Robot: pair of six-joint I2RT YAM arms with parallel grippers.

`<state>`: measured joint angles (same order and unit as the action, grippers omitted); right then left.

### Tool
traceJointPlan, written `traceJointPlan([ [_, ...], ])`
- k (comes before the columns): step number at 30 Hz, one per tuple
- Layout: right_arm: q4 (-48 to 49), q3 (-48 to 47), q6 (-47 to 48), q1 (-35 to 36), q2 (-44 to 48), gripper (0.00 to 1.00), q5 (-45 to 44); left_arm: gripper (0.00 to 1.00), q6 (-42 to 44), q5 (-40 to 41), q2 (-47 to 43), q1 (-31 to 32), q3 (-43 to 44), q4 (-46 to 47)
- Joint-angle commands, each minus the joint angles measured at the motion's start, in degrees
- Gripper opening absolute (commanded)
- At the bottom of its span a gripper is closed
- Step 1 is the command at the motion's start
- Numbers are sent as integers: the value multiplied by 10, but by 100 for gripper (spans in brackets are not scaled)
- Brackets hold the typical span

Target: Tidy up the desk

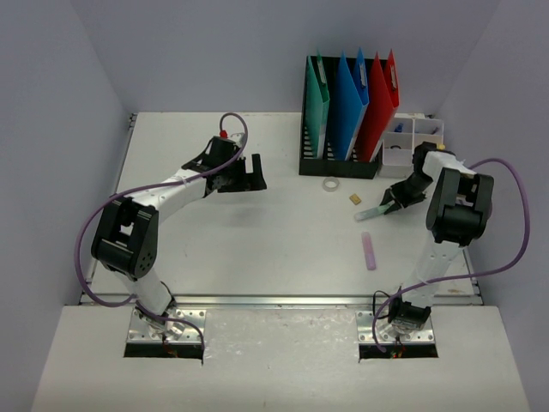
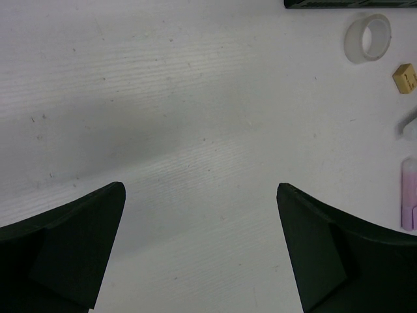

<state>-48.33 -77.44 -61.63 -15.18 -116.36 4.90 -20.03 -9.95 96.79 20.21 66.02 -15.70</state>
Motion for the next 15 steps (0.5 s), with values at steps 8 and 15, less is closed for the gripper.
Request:
traceJointPlan([
  [8,85,-76,102,-2,59,0,71,100,-6,-11,-11,-6,11,21],
  [15,198,80,244,-1,228,0,-10,100,-9,-11,-27,-7,-1,33],
])
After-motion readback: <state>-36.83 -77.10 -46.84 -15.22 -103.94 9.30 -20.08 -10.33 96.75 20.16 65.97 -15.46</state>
